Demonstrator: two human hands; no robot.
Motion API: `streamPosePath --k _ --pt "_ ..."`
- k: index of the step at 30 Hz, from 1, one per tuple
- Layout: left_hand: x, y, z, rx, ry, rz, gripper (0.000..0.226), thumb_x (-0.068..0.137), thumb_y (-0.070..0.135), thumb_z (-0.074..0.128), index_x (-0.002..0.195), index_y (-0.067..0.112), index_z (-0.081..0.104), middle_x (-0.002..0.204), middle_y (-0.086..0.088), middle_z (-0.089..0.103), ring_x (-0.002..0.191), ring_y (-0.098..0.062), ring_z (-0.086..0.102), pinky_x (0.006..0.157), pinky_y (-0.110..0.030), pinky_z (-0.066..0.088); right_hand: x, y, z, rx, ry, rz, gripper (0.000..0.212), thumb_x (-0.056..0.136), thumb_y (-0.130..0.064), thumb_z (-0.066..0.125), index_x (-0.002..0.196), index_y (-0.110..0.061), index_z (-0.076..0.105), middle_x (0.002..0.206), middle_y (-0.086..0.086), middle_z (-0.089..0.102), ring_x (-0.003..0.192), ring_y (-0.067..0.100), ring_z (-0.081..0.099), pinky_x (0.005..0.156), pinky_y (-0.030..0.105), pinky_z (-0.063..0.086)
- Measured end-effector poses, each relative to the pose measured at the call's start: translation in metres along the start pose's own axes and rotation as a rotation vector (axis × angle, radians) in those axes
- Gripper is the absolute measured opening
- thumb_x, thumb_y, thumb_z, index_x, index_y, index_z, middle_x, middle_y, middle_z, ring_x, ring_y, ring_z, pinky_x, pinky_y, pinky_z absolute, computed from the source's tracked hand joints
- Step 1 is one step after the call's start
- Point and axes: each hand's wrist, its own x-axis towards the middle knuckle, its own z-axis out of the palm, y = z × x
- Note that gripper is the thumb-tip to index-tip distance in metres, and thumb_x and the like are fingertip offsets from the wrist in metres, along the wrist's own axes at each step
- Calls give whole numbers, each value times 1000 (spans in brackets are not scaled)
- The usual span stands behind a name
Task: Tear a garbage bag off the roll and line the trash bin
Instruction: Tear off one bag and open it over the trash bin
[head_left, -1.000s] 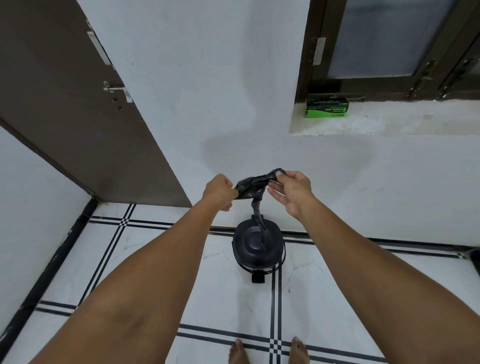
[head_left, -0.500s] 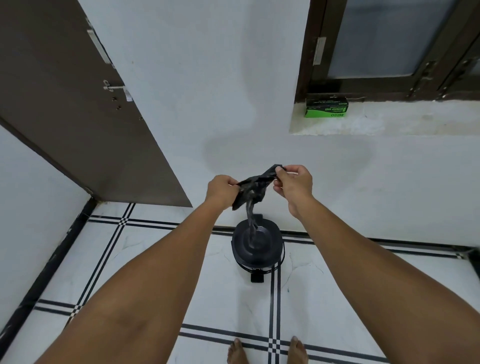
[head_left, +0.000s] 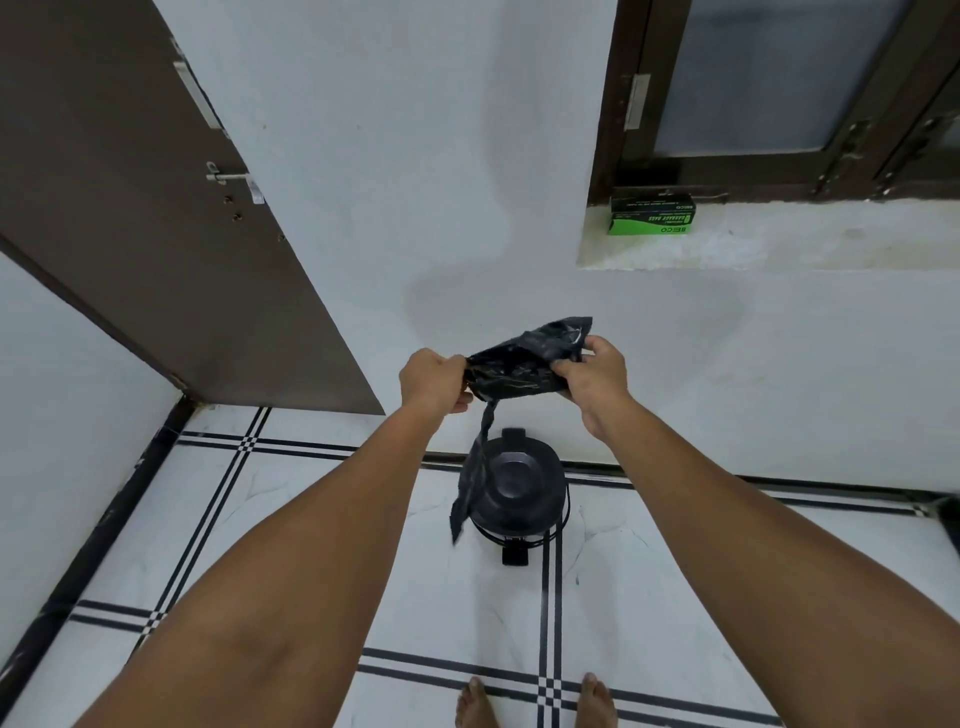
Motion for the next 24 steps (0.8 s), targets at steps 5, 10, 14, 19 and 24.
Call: streamPosePath --k 5,10,14,19,24 --pt "-6 -2 -2 238 -302 114 64 85 13 72 142 21 44 129 -4 54 108 -24 60 86 -34 52 -3 2 1 -86 -53 -63 20 89 -9 74 107 -12 66 101 7 74 95 25 71 87 39 60" --pt "-14 4 15 199 -539 161 42 84 23 78 123 13 66 110 -8 74 101 -25 72 93 -39 58 -9 6 12 -243 -138 -168 18 87 -15 77 101 -11 68 99 8 74 92 25 70 83 38 59" --pt "-8 4 13 240 -56 148 21 97 14 49 88 4 66 90 -12 68 83 -32 63 71 -37 53 -10 7 3 -291 -67 -205 20 86 -13 78 102 -13 66 93 4 70 84 19 67 74 29 56" --pt "-2 1 -4 -36 11 -182 27 98 3 42 116 1 63 113 -20 66 92 -38 71 70 -46 65 -7 10 -10 -228 65 -191 27 84 -14 80 106 -10 65 98 2 69 90 20 67 76 27 51" --pt "-15 -2 7 535 -136 258 77 85 22 71 153 28 35 146 -11 46 131 -34 46 106 -49 46 -13 10 -2 -242 -60 -200 31 79 -21 85 104 -12 69 100 3 74 94 21 71 87 36 58"
